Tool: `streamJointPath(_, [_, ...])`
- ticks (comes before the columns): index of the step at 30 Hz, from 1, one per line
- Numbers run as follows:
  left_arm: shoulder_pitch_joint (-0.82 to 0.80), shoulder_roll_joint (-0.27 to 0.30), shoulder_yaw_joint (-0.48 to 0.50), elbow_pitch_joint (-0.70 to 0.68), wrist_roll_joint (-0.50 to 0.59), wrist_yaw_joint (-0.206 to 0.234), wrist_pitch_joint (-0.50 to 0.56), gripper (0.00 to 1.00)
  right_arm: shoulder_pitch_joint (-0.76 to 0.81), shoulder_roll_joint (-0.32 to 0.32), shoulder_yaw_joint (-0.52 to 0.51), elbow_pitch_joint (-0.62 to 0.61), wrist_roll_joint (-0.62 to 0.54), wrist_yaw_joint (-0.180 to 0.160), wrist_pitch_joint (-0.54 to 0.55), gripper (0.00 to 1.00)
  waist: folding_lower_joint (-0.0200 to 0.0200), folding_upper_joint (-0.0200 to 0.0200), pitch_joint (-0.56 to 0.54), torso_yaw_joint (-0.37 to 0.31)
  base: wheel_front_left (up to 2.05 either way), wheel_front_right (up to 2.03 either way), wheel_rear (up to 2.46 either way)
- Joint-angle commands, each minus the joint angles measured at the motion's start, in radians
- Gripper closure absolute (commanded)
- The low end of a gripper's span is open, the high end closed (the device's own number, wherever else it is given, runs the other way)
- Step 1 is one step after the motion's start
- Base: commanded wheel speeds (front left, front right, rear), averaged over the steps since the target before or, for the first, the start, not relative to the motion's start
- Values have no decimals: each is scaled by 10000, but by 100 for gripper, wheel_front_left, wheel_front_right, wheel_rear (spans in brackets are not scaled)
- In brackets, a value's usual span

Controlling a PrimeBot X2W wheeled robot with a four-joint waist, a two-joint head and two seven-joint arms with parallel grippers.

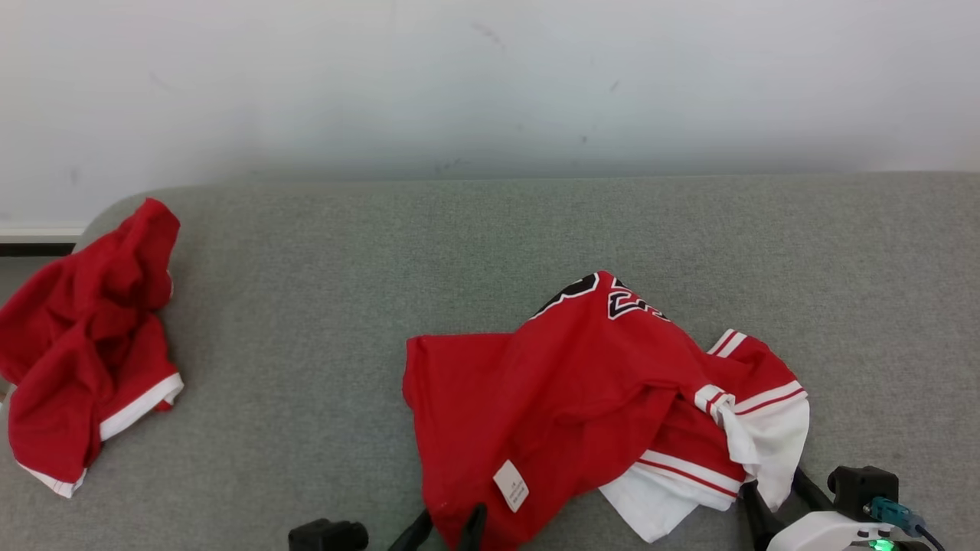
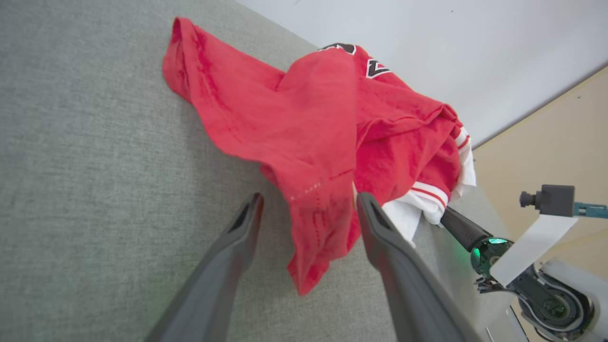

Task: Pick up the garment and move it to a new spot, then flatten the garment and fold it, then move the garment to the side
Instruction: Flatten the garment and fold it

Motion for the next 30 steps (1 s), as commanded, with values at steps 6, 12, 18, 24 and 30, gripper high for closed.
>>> streamJointPath(6, [-361,47,-33,235,-365,-51,15,79,-69,183,501,605,350,-9,469,72,-1,0,50,-88,0,0,0])
streamJointPath(12, [-567,178,-149,243,-563,-59,30,100,-340,151,670,216,1481,0,363,100,-1,0,-62,-144,0,0,0])
streamJointPath(18, [-626,463,-117,-612,-1197,-66,293,100,-329,-494,330,-1411,3213,-12,263,100,-1,0,-337,-231,0,0,0])
streamJointPath(24, [-666,961,105,-2121,-1968,-68,789,100,91,-1301,-201,-3863,4898,-12,849,100,-1,0,-660,-418,0,0,0])
streamJointPath(30, [-609,1341,313,-3294,-2604,-68,1327,100,464,-1689,-974,-5823,5903,-12,1317,100,-1,0,-908,-607,0,0,0])
